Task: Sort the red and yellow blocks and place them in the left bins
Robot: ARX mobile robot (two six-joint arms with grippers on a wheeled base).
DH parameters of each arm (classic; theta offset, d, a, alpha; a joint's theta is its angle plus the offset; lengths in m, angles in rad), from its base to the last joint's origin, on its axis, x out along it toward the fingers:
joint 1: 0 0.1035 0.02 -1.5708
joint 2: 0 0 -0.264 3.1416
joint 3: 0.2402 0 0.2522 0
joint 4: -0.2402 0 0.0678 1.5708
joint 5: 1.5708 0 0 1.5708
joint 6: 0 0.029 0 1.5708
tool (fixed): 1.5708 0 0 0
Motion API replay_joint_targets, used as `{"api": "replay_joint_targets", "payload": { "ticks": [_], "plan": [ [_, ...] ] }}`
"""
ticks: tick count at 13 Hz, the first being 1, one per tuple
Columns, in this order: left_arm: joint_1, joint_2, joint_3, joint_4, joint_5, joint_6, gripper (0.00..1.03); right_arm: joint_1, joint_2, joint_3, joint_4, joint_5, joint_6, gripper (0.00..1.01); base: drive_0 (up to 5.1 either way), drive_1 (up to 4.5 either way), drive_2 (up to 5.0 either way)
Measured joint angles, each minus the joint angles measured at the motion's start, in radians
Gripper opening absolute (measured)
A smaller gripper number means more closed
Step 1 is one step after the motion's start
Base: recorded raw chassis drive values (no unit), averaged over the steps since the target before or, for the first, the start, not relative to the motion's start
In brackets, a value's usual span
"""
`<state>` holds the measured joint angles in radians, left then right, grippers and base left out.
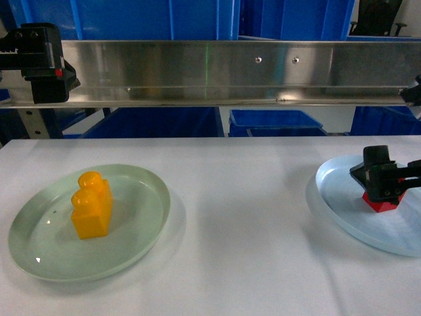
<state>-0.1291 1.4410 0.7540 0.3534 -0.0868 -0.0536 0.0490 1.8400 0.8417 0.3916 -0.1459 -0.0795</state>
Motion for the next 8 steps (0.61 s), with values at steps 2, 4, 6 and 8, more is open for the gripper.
{"api": "replay_joint_targets", "payload": {
  "ticks": [2,4,6,8],
  "plan": [
    [0.0,0.0,0.0,0.0,0.0,0.0,0.98,0.006,0.016,0.011,0.005,0.003,0.0,0.98,0.0,0.0,0.0],
    [0.0,0.0,0.0,0.0,0.0,0.0,0.98,0.013,0.025,0.018,0.005,0.004,0.0,0.98,0.0,0.0,0.0],
    [0.0,0.0,0.0,0.0,0.0,0.0,0.98,0.018,0.034,0.026,0.003,0.007,0.0,0.98,0.0,0.0,0.0],
    [0.0,0.0,0.0,0.0,0.0,0.0,0.98,0.019,0.04,0.033,0.001,0.007,0.0,0.98,0.0,0.0,0.0]
  ]
}}
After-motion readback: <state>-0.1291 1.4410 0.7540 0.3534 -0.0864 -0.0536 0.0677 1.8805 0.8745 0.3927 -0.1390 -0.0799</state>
